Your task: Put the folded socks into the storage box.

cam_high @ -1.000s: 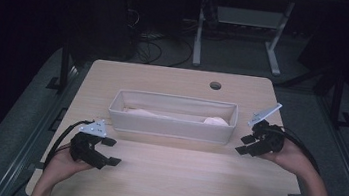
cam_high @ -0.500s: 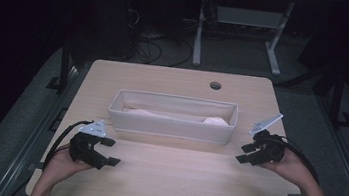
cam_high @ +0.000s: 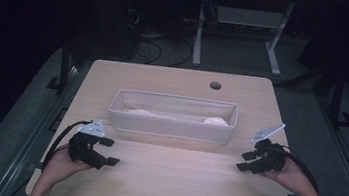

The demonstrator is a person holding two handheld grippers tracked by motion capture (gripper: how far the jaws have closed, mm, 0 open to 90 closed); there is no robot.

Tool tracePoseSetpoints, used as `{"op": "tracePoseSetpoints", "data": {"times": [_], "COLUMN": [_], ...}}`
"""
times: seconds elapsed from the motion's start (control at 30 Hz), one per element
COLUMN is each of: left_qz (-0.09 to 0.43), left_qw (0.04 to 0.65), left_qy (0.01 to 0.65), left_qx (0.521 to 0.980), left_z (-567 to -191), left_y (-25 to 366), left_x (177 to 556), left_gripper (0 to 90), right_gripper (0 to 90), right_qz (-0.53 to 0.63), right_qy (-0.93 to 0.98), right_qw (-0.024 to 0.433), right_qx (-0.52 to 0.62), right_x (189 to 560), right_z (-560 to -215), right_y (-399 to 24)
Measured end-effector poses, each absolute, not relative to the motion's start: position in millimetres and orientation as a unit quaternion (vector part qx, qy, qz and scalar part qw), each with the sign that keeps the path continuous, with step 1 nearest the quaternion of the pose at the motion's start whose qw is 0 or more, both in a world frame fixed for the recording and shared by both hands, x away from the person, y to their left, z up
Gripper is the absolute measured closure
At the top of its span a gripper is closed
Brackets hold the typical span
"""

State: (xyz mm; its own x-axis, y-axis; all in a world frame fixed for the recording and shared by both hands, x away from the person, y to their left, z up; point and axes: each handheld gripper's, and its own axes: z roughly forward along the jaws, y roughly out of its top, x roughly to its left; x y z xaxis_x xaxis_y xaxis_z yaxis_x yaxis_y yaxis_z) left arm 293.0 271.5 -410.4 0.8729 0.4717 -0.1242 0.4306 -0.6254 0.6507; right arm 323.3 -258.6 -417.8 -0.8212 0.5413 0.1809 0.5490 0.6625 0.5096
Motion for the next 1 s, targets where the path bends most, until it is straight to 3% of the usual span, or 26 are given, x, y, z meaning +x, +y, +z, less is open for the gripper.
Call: {"op": "tracePoseSetpoints", "data": {"times": [1.0], "left_qz": [0.024], "left_qw": [0.347], "left_qy": [0.254], "left_qx": [0.903], "left_z": [-415.1], "left_y": [272.2], "left_x": [293.8], "left_gripper": [24.6], "right_gripper": [47.0], "right_qz": [-0.298], "right_qy": [-0.903], "right_qw": [0.013], "right_qx": [-0.310], "right_x": [290.0], "right_z": [-436.3], "right_y": [-269.0]}}
